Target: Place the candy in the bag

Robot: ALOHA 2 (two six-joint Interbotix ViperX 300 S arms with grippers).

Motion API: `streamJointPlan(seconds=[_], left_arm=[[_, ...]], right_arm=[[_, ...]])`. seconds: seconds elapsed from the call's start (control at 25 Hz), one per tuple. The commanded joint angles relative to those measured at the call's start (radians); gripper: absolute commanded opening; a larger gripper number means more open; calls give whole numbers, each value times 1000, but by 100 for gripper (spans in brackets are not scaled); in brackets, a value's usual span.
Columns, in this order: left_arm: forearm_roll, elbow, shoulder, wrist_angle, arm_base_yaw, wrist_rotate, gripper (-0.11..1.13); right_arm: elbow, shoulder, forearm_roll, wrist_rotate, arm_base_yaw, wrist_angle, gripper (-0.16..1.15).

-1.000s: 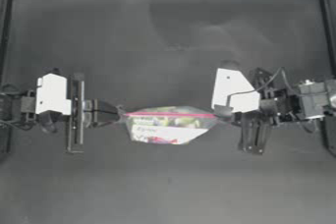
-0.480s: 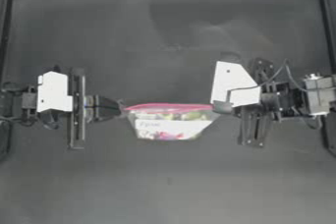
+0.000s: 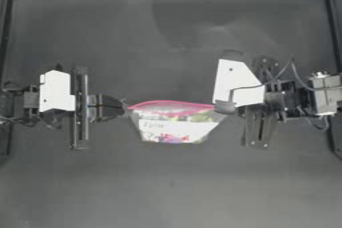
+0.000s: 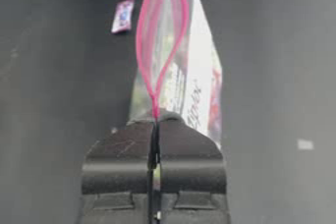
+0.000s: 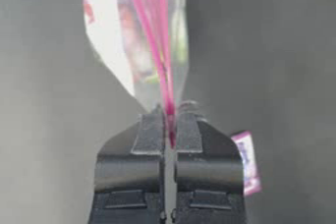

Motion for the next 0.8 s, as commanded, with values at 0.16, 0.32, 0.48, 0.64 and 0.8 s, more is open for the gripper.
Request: streamJointPlan(seconds=[0.16,0.32,0.48,0.64,0.8], left_arm=[[-3,-25,34,-8,3,-2,4],[-3,-31,48,-9,3,0,4],[-3,-32,55,-9,3,0,4],[-3,-38,75,-9,2,-3,4],[-3,-49,103,-9,-2,-5,4]], right_arm=[[8,-5,8,5,2,-46,5],[35,6,12,9,2,-106,6],[64,17,23,14,2,-155,5],[75,26,21,15,2,-193,6],[81,43,17,15,2,-215,5]])
